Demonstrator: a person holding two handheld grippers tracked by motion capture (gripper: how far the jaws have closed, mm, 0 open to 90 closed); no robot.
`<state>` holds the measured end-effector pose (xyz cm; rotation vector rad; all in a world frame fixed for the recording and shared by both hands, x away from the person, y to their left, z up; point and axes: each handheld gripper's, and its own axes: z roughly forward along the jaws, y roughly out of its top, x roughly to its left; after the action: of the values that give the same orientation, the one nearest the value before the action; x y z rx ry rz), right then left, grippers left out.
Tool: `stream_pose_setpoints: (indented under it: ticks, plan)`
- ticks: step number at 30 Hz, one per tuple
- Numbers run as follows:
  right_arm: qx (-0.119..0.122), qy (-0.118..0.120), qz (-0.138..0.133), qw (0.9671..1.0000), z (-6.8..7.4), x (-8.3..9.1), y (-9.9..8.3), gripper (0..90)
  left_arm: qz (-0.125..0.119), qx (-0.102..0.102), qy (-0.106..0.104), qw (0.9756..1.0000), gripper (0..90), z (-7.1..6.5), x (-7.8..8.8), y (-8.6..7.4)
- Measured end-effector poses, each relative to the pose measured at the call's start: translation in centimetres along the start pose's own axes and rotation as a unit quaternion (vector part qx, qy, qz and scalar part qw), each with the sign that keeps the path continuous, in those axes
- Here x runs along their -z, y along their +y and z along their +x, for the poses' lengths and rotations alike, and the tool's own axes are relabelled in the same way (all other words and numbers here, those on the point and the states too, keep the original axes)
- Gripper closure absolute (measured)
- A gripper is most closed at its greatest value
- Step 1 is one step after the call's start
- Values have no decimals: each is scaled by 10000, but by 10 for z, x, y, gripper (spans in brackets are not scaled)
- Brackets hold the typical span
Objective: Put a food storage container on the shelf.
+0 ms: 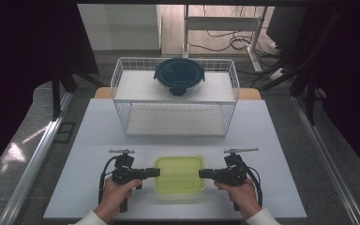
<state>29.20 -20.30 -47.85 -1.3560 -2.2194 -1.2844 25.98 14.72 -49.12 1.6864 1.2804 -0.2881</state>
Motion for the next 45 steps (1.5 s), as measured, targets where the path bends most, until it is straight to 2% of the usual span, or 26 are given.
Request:
stream_pose_setpoints:
  ticks: [12, 19, 27, 45]
  plan:
    - [208, 69, -219, 9995, 10, 8, 8, 774, -133, -215, 10, 9997, 778, -8, 10, 9]
    - [338, 17, -247, 9991, 14, 10, 13, 774, -191, -300, 27, 9994, 778, -11, 13, 13]
    - [458, -13, -404, 9981, 18, 17, 20, 777, -280, -557, 111, 9980, 779, -21, 17, 24]
    - [709, 37, -633, 9955, 28, 34, 46, 778, -485, -741, 34, 9961, 778, -36, 30, 48]
